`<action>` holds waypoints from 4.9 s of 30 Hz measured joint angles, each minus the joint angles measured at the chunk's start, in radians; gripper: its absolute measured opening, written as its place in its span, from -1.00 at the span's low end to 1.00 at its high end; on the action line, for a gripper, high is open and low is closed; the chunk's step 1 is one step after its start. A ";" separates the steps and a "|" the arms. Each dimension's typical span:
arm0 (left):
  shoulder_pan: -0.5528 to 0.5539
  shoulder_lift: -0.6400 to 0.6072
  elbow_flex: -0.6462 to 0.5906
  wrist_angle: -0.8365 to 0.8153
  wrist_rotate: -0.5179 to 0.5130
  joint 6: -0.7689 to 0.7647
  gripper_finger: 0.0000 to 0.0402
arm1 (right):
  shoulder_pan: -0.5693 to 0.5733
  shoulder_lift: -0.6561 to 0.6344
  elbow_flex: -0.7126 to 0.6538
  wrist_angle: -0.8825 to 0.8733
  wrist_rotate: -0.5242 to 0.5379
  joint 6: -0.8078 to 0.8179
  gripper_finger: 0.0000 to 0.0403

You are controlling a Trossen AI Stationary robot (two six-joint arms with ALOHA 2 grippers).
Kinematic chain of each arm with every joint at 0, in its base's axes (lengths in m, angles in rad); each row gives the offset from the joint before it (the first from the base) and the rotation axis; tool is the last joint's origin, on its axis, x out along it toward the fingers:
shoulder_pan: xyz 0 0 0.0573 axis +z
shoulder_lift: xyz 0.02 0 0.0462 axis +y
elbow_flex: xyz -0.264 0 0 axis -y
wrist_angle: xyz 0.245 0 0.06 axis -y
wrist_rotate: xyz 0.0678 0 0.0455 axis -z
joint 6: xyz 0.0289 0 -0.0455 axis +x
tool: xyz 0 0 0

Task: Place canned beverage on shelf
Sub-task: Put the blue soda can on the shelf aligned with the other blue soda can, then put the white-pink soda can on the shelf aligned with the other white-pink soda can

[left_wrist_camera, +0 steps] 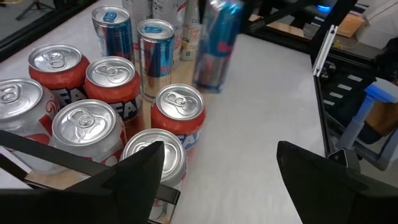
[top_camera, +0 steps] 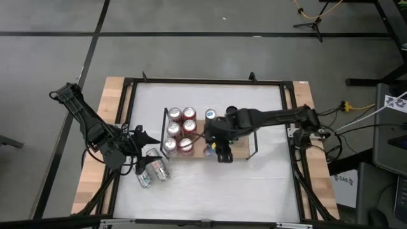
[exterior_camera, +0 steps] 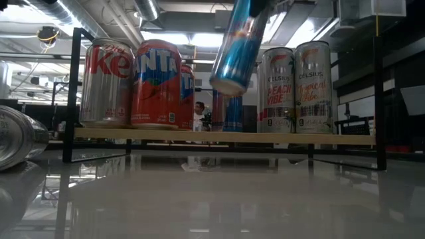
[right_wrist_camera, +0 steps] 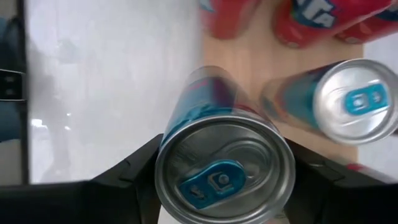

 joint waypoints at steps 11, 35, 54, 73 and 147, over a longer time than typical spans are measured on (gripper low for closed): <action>0.000 0.000 0.000 0.000 -0.017 0.026 0.52 | -0.031 0.063 0.001 0.004 0.018 -0.132 0.19; 0.000 0.000 0.000 0.001 -0.020 0.026 0.52 | -0.033 0.134 0.001 -0.016 0.030 -0.161 0.20; 0.000 0.000 0.000 0.001 -0.021 0.026 0.52 | -0.031 0.137 -0.002 0.033 0.030 -0.159 0.20; 0.000 0.000 0.000 0.001 -0.021 0.026 0.52 | -0.031 0.137 -0.002 0.045 0.030 -0.159 0.20; -0.087 0.237 0.000 -0.072 0.673 -1.352 0.52 | 0.240 -0.177 0.000 -0.180 0.282 -0.037 0.69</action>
